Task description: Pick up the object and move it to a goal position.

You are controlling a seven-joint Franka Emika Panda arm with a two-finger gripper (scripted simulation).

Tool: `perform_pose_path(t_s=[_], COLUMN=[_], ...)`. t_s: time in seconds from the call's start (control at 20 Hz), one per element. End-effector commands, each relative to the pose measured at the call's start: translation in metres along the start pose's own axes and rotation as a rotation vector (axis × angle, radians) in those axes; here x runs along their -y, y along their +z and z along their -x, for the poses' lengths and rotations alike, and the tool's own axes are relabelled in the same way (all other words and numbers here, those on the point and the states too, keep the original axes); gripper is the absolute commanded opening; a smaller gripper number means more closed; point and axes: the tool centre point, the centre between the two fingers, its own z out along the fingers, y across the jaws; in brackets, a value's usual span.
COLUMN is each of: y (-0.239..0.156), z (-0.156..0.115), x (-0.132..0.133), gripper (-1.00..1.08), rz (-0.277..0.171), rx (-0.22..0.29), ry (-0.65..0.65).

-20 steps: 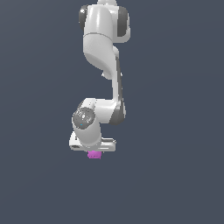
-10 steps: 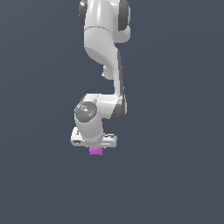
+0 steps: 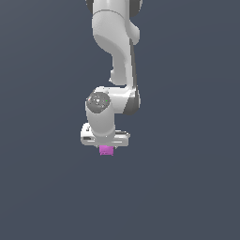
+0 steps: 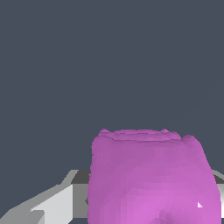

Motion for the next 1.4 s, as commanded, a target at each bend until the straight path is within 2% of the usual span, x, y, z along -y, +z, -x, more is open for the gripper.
perform_pose_path(t_s=[0.0, 0.75, 1.05, 1.35], y=[-0.01, -0.072, -0.087, -0.092], z=[0.013, 0.093, 0.11, 0.116], x=[0.005, 0.037, 0.044, 0.047], gripper=[-1.0, -1.0, -1.0, -1.0], rz=[0.0, 0.0, 0.0, 0.0], rx=[-0.001, -0.001, -0.001, -0.001], ry=[0.0, 0.0, 0.0, 0.0])
